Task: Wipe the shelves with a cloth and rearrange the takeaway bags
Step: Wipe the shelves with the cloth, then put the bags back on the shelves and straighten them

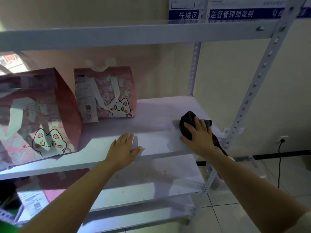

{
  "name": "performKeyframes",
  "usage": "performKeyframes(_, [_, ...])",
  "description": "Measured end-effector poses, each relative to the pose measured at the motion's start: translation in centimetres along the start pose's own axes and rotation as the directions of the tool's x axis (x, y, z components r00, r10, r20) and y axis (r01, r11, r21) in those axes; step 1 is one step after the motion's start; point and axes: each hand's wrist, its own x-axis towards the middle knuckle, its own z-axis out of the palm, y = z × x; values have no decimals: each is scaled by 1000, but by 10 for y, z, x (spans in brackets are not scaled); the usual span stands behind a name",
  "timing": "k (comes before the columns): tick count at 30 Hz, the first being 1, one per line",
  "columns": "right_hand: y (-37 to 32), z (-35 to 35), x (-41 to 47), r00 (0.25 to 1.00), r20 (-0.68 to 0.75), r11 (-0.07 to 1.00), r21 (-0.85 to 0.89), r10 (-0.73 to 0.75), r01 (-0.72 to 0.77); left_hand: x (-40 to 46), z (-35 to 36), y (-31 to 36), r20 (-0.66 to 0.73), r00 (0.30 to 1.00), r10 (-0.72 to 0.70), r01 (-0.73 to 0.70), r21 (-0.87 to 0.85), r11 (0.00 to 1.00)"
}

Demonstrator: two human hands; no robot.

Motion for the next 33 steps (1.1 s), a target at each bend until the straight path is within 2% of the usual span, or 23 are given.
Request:
performKeyframes(5, [-48,11,-49,965,-135,965,106,-226,240,-40,-15,-8,-45,997,68,-73,-107,992])
performKeyframes(10, [-111,22,-91,916,-36,874,286,-400,393,-102,-34,-27,-115,981,158,-176,-179,968])
performKeyframes(15, [-172,52,-119,842,93,807,355,-532,471,-162,-30,-81,-81,981,178,-182,-48,982])
performKeyframes(19, [-217,89,-139,828,196,827,346,-526,443,-202,-12,-139,15,993,118,-118,27,993])
performKeyframes(24, [-276,124,-160,814,333,873,292,-476,391,-242,2,-204,59,998,-30,28,32,999])
performKeyframes(33, [-356,170,-166,803,445,918,213,-395,334,-272,6,-294,81,967,-242,251,-134,958])
